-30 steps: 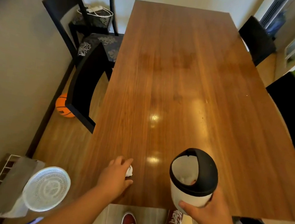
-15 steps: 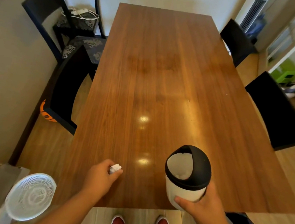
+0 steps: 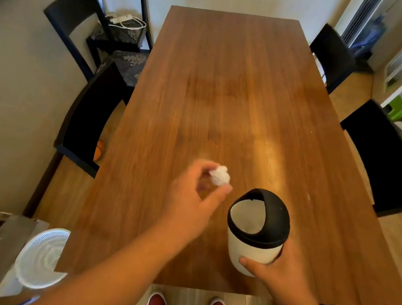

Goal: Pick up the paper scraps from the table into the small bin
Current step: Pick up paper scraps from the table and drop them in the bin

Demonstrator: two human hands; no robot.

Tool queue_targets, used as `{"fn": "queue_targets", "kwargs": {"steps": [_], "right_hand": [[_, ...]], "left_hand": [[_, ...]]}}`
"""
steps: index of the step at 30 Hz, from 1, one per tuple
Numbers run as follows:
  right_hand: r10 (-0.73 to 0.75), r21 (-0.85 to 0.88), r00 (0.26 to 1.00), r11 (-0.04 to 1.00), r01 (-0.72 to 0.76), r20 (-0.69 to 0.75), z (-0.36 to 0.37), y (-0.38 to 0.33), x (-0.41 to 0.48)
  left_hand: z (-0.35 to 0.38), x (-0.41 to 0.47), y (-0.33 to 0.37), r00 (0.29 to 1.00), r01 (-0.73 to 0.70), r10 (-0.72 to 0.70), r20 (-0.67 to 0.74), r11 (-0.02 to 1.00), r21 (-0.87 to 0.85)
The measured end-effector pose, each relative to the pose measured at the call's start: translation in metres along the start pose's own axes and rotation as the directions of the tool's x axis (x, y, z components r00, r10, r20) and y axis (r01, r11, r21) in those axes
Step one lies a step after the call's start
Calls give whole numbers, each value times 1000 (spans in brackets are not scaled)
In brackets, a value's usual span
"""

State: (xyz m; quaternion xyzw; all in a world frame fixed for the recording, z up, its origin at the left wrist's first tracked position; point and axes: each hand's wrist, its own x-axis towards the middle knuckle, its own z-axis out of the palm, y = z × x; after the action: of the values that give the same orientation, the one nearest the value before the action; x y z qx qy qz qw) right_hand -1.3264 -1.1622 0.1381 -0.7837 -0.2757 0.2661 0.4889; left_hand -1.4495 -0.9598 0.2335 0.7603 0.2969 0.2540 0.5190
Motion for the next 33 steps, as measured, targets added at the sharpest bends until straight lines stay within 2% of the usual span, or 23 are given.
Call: {"fn": "queue_targets", "kwargs": {"steps": [1,2,3,6,9,13,16,18,22,27,33], "right_hand": [[-5,1,1000,1000,5,1,-2,2,4],[-8,2,1000,1000,8,-2,-4,3,7],[-5,0,1000,1000,5,-10,-6,5,10],[-1,-19,1000,1000,0,-28,-14,11,20],[-19,-47,999,999,17,-38,-16,14,33],[-43,-16,999,999,43,-13,-9,19,57],[-63,37,998,997,64,-11,1,25,79],[-71,74,997,995,72,-20,8,33,93],[-66,51,998,996,67,-24,22,45,120],[-58,8,997,998,58,-46,36,55,156],[-47,16,998,999,47,-34,43,59,191]], "left_hand": [[14,-2,-3,980,7,-30,196,993,119],[25,-5,-9,942,-5,-59,330,982,189],[32,-7,-15,918,0,-80,388,980,201],[32,-6,-35,927,108,-164,337,978,179],[25,-3,-68,928,145,-245,281,932,332],[20,-3,-128,893,187,-387,229,784,592],[18,-3,-172,865,139,-453,215,628,766],[16,-6,-195,855,120,-477,203,563,818],[16,-7,-227,885,65,-432,173,482,874],[22,12,-241,924,65,-360,127,478,876],[29,32,-239,930,90,-355,93,466,880]]}}
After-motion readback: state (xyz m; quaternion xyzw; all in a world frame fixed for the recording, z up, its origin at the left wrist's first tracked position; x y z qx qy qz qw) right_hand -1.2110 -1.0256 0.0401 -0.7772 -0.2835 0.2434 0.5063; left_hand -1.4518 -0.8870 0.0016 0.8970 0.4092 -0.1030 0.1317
